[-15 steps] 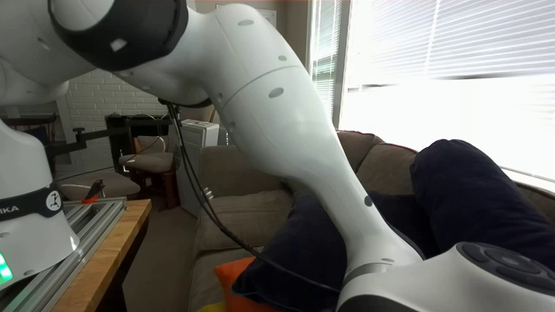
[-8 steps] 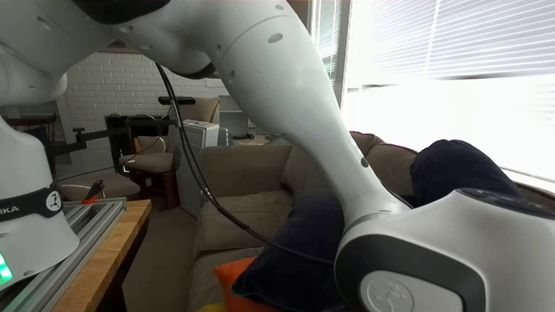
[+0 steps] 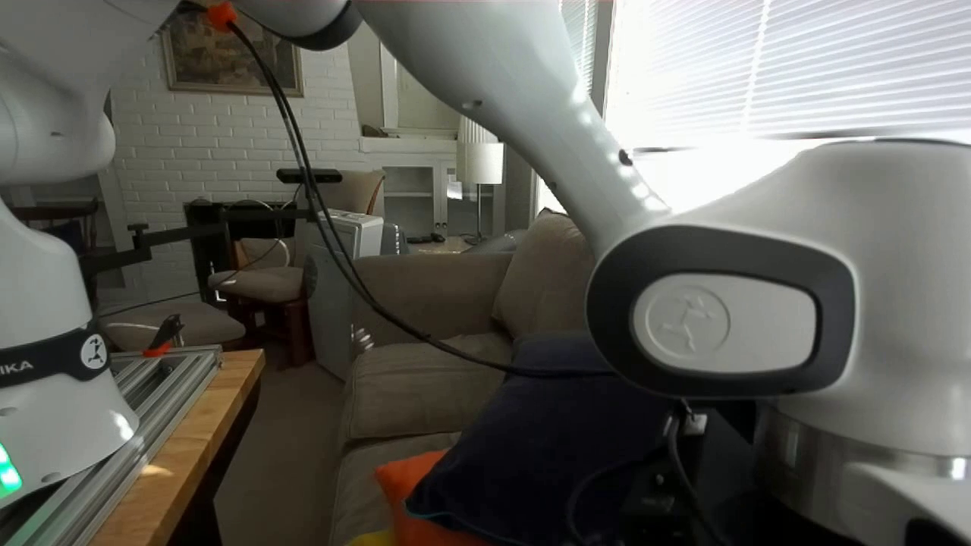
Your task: Put the black remote control on the dark blue pillow.
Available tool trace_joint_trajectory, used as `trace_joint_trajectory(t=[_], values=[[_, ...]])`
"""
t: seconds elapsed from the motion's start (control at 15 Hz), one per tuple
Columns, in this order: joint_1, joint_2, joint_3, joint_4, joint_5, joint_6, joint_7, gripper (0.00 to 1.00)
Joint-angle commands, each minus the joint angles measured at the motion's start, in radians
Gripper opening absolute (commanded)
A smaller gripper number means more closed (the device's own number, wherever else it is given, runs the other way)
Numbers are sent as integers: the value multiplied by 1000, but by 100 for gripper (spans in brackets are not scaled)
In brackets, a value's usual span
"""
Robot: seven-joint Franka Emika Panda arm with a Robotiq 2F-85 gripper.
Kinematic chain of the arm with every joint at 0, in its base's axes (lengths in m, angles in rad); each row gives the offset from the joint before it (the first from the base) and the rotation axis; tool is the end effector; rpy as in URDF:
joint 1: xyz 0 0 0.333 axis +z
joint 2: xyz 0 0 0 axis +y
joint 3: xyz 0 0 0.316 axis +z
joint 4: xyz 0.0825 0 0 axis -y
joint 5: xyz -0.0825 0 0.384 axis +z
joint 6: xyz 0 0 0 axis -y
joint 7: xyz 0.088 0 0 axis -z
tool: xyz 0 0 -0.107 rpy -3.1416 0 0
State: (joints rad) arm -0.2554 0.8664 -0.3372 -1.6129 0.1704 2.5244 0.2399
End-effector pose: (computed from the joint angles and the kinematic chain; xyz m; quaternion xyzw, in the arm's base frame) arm 0.5927 -0.3643 0.1462 0.9088 -0.4079 0.0358 0.0800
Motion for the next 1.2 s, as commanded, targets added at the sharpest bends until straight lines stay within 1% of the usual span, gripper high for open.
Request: trace_joint_trajectory(t=[0.0,0.27,0.47,0.6,0.73,0.87,0.93,1.13], values=[[-19,-168,47,-122,-27,-41,-78,32],[-46,-291,116,-191,-3,-64,-193,32],[-69,-373,182,-215,33,-166,-277,32],[-73,-411,214,-221,58,-217,-323,32],[-65,-429,237,-213,82,-249,-348,32],[-47,-427,253,-197,97,-253,-348,32],[-28,-414,253,-188,88,-232,-326,32],[0,-388,275,-163,94,-219,-304,32]])
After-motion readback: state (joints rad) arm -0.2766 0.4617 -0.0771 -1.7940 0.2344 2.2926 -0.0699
